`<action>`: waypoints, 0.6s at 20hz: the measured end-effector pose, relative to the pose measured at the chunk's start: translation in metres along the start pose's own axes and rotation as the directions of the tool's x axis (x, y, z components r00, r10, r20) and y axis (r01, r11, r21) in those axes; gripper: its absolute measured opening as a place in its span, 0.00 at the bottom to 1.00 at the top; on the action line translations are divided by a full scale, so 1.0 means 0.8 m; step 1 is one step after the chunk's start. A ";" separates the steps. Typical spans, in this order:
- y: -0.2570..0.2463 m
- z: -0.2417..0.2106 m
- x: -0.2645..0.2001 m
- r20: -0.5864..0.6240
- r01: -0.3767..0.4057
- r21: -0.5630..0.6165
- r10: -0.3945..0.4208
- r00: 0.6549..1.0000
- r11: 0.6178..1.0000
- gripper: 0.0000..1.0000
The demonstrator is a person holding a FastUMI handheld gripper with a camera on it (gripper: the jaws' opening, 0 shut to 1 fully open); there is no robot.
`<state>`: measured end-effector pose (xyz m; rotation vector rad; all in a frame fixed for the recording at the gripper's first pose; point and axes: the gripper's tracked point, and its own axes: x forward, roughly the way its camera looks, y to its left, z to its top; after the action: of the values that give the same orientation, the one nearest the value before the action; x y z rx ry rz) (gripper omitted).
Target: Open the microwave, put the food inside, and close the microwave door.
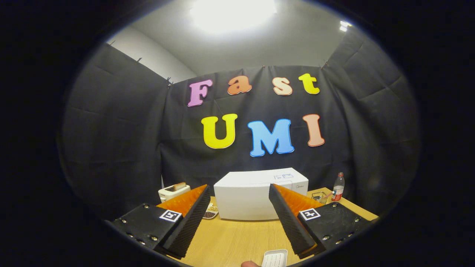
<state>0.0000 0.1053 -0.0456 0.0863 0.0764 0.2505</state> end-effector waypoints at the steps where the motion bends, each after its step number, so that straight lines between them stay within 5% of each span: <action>1: 0.000 0.001 0.001 0.002 0.000 0.001 0.000 1.000 1.000 0.99; 12: 0.005 0.003 0.004 0.009 -0.009 0.006 0.009 1.000 1.000 0.99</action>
<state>0.0021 0.1096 -0.0429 0.0942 0.0682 0.2587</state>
